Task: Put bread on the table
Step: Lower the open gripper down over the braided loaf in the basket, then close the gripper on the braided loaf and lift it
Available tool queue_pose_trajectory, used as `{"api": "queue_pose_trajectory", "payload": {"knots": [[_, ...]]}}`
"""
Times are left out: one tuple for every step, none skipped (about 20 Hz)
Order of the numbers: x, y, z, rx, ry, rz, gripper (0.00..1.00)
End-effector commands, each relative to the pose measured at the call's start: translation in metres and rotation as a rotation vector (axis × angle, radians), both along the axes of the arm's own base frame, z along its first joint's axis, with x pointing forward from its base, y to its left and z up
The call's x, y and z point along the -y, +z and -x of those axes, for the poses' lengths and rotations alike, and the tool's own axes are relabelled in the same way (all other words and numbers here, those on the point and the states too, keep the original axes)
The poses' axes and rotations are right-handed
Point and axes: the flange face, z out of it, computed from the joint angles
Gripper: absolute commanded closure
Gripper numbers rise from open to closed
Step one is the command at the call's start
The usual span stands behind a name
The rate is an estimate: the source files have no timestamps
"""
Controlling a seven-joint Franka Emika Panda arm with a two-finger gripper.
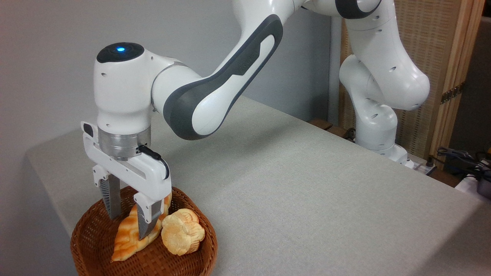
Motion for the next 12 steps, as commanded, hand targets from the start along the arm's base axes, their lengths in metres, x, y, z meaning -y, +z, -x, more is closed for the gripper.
{"api": "queue_pose_trajectory", "payload": {"knots": [[0.0001, -0.0077, 0.0033, -0.022, -0.072, -0.088, 0.35], [-0.0005, -0.0087, 0.0047, -0.032, -0.083, -0.104, 0.5], [-0.0007, -0.0082, 0.0052, -0.034, -0.089, -0.11, 0.6], [-0.0007, -0.0085, 0.0055, -0.035, -0.108, -0.113, 0.68], [-0.0007, -0.0096, 0.0065, -0.043, -0.129, -0.117, 0.76], [-0.0007, -0.0087, 0.007, -0.047, -0.136, -0.118, 0.8], [-0.0007, -0.0087, 0.007, -0.047, -0.136, -0.118, 0.84], [-0.0007, -0.0087, 0.007, -0.047, -0.136, -0.118, 0.85], [-0.0008, -0.0077, 0.0072, -0.046, -0.136, -0.118, 0.86], [-0.0007, -0.0069, 0.0069, -0.044, -0.136, -0.118, 0.86], [-0.0017, -0.0069, 0.0067, -0.044, -0.133, -0.118, 0.86], [-0.0018, -0.0059, 0.0069, -0.043, -0.132, -0.118, 0.86]]}}
